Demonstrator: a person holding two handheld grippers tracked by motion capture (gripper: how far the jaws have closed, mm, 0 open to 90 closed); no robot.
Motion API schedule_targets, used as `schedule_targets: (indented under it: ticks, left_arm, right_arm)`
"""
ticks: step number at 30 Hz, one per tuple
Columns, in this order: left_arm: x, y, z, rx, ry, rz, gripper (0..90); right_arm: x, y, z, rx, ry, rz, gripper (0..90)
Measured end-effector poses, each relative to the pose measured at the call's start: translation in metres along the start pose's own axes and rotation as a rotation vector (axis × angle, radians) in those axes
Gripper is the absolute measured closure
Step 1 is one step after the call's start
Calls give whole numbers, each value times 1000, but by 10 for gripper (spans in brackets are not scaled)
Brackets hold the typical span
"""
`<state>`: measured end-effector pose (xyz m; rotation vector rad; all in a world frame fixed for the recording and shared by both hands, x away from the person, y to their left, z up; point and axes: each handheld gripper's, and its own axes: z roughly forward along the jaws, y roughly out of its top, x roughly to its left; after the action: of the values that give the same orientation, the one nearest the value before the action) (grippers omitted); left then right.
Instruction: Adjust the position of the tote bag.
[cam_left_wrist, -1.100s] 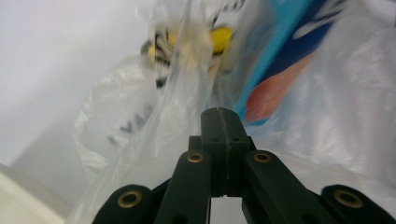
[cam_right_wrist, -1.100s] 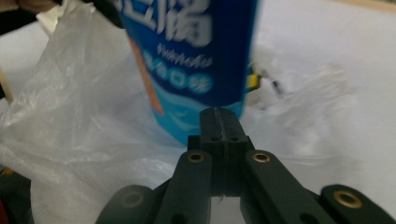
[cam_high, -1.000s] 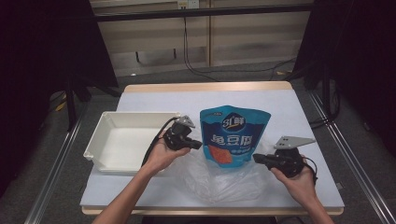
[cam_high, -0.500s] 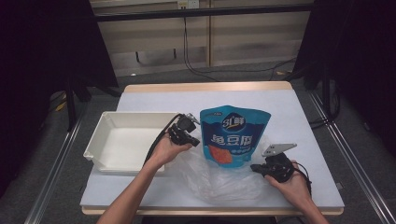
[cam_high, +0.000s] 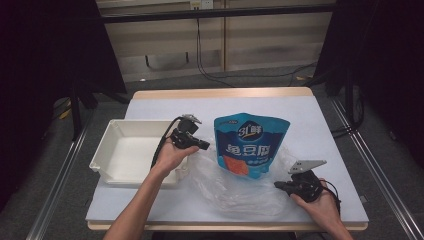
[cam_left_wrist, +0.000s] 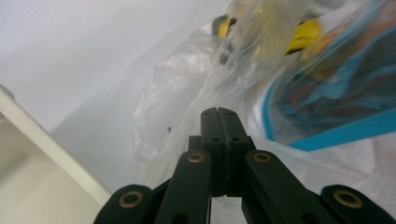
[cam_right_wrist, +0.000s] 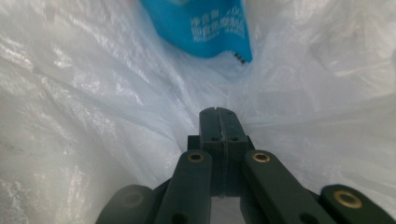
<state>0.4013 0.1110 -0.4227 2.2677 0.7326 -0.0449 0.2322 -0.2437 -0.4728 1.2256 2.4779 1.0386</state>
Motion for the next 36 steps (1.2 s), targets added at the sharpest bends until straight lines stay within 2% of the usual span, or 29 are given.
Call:
schedule_targets:
  ticks: [3, 4, 7, 8, 9, 11, 14, 16, 17, 20, 21, 25, 28, 30, 36]
  left_arm:
    - [-4, -4, -4, -24, 3, 23, 900]
    - [-6, -6, -5, -63, -13, 24, 900]
    - [-10, -8, -13, -113, -24, 39, 850]
    - [-13, -9, -19, -117, -3, 62, 822]
    - [-15, -11, -23, -140, -3, 74, 792]
    - [-18, -14, -32, -193, -25, 98, 752]
    - [-21, -12, -45, -217, 9, 108, 643]
    - [-21, -13, -52, -255, -14, 109, 604]
    - [-23, -14, -54, -265, -14, 116, 576]
    - [-26, -14, -57, -260, -11, 126, 489]
    - [-27, -14, -58, -247, -2, 141, 476]
    - [-32, -13, -66, -276, 5, 160, 418]
    - [-35, -9, -71, -269, -1, 156, 340]
    - [-38, -8, -72, -264, -9, 173, 297]
    - [-49, -2, -85, -289, -31, 219, 250]
  right_arm:
    - [-2, 2, -5, -60, 16, 17, 900]
    - [-2, 3, -6, -79, 18, 22, 900]
    - [-2, 4, -15, -154, 12, 27, 896]
    - [-2, 4, -16, -170, 12, 25, 850]
    - [-2, 4, -18, -185, 15, 32, 810]
    - [-3, 3, -20, -207, 7, 34, 760]
    - [-5, 4, -22, -243, 8, 41, 641]
    - [-5, 5, -23, -254, 1, 38, 597]
    - [-5, 6, -23, -256, 16, 34, 579]
    - [-4, 6, -24, -268, 17, 32, 482]
    - [-3, 5, -25, -271, 18, 35, 450]
    - [-3, 3, -28, -290, 9, 44, 379]
    - [-4, 0, -28, -292, 10, 48, 373]
    - [-4, 0, -27, -290, 14, 44, 368]
    - [-4, 0, -27, -292, 11, 38, 365]
